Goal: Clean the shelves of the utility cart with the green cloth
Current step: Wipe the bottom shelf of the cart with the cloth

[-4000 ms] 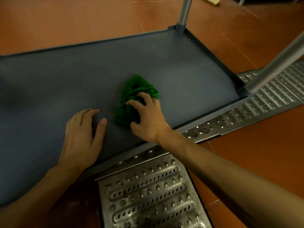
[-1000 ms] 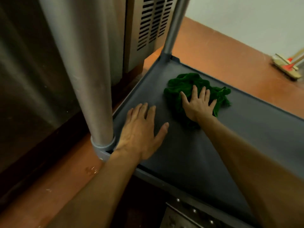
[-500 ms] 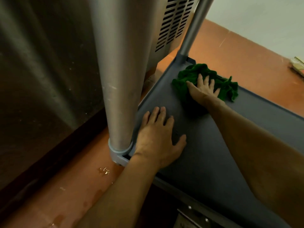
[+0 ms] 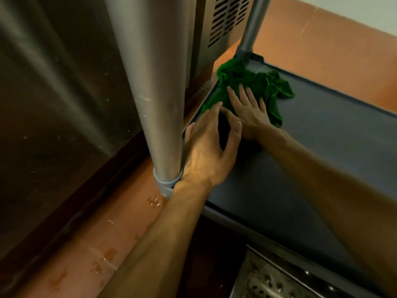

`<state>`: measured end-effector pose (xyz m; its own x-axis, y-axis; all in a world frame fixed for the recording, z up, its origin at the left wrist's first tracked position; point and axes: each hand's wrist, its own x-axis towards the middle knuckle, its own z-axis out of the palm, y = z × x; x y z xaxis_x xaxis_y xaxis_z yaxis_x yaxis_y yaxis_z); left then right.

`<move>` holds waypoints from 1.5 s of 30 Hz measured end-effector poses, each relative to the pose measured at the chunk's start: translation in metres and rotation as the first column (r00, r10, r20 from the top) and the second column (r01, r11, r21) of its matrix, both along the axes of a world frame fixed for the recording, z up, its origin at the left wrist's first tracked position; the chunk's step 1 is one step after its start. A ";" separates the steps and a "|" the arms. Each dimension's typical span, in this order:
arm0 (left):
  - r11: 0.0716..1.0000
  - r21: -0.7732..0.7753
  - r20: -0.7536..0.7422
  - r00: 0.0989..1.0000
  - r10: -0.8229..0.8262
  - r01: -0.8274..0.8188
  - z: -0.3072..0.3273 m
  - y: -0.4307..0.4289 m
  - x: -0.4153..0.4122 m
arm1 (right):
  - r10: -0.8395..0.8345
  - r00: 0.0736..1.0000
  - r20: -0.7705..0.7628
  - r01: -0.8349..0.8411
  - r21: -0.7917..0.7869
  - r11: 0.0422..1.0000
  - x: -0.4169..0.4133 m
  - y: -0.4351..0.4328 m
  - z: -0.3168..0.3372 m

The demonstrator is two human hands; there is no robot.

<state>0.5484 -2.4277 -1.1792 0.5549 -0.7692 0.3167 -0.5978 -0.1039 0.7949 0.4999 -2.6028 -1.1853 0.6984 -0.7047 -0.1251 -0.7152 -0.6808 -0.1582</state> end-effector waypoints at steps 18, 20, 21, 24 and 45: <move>0.947 0.167 0.528 0.786 -0.322 0.276 0.006 0.070 -0.015 | 0.160 0.987 -0.008 -0.160 -0.035 0.987 -0.031 0.078 -0.004; 0.962 0.160 0.582 0.766 -0.272 0.220 0.003 0.066 -0.015 | 0.239 0.971 0.010 -0.239 -0.015 0.971 -0.037 0.091 -0.001; 0.966 0.147 0.590 0.765 -0.258 0.212 0.004 0.064 -0.015 | 0.283 0.959 0.024 -0.283 -0.007 0.959 -0.043 0.099 -0.001; 0.969 0.135 0.609 0.754 -0.246 0.208 0.003 0.064 -0.015 | 0.390 0.921 0.004 -0.390 -0.001 0.921 -0.059 0.121 0.002; 0.928 0.324 0.644 0.676 -0.359 0.184 0.005 0.055 -0.015 | 0.303 0.952 0.041 -0.305 0.098 0.947 -0.223 0.131 0.010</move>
<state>0.5334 -2.3726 -1.1739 0.0076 -0.9448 0.3277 -0.9904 0.0382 0.1329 0.2769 -2.4719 -1.1753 0.8814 -0.4426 -0.1648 -0.4715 -0.8445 -0.2540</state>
